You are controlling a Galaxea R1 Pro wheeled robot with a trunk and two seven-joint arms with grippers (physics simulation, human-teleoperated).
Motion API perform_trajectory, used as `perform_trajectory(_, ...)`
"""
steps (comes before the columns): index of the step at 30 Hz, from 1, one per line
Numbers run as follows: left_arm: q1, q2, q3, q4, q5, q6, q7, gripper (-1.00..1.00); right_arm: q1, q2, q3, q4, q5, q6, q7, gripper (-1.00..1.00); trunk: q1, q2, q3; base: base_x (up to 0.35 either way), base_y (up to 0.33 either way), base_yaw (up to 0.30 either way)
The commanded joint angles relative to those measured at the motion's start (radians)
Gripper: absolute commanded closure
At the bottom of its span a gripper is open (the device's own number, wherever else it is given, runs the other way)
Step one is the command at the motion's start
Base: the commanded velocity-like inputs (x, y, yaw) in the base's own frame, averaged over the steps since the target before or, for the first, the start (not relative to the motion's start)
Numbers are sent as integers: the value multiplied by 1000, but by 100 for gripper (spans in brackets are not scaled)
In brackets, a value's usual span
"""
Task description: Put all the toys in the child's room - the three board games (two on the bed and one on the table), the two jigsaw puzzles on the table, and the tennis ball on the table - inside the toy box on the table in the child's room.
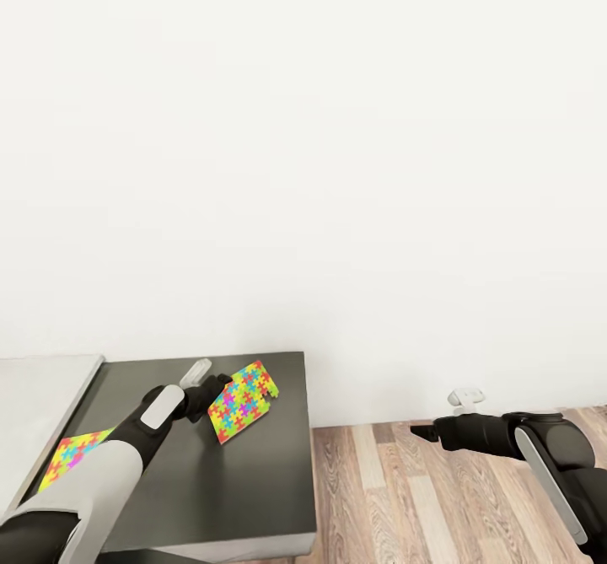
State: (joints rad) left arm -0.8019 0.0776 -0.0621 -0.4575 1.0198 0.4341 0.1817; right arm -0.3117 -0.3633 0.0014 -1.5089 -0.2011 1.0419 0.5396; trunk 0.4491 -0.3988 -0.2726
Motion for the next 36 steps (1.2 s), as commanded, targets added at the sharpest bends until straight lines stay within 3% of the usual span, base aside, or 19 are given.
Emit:
perform_trajectory(1,1,1,-7,8,26,0,10,-100,-1,0,0,0,-1,5,1,-100,1,-1,-2,0,0,-210)
perform_trajectory(25,1,2,-7,8,26,0,10,-100,-1,0,0,-1,-2,5,1,-100,1,-1,-2,0,0,-46)
perform_trajectory(36,0,18,-3,0,27,6,8,-100,-1,0,0,-1,-2,5,1,-100,1,-1,-2,0,0,-1)
